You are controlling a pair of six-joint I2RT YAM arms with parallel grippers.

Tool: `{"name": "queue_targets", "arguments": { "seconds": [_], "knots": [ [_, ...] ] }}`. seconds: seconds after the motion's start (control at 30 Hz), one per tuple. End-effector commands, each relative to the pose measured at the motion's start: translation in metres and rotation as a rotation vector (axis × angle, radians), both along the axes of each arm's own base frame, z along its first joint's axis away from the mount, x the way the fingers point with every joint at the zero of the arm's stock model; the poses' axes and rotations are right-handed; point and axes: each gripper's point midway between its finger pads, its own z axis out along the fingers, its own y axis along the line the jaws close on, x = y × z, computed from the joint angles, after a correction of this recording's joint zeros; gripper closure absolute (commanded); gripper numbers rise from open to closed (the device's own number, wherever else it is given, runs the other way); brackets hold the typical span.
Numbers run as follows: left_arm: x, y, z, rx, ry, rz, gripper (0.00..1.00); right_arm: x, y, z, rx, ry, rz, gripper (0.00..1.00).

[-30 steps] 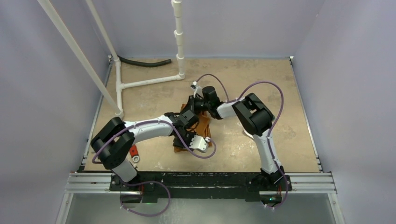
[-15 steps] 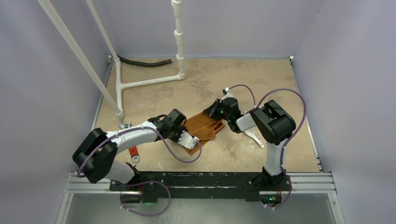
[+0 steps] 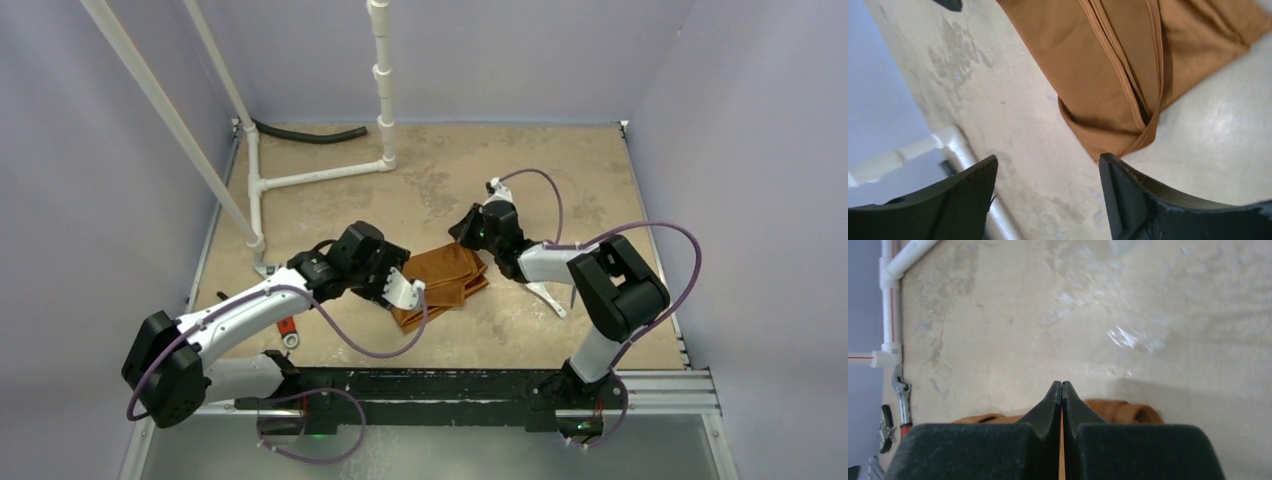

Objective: Fold the napkin into a case and place the utensils inside
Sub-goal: Rotate the 2/3-rectangle-folded napkin from the center of the board.

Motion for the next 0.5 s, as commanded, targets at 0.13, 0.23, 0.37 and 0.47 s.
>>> {"name": "queue_targets", "arguments": {
  "seconds": [0.13, 0.23, 0.37, 0.47],
  "knots": [
    [0.031, -0.012, -0.002, -0.305, 0.391, 0.551, 0.53, -0.002, 0.04, 0.04, -0.004, -0.124, 0.262, 1.0],
    [0.027, -0.017, -0.005, -0.363, 0.47, 0.632, 0.6, -0.023, 0.049, 0.035, 0.022, -0.094, 0.348, 1.0],
    [0.023, -0.018, -0.017, -0.402, 0.525, 0.722, 0.61, -0.061, 0.052, 0.015, 0.058, -0.013, 0.402, 1.0],
    [0.018, -0.017, -0.034, -0.36, 0.586, 0.77, 0.62, -0.08, 0.048, 0.011, 0.064, 0.001, 0.409, 1.0]
  ]
}}
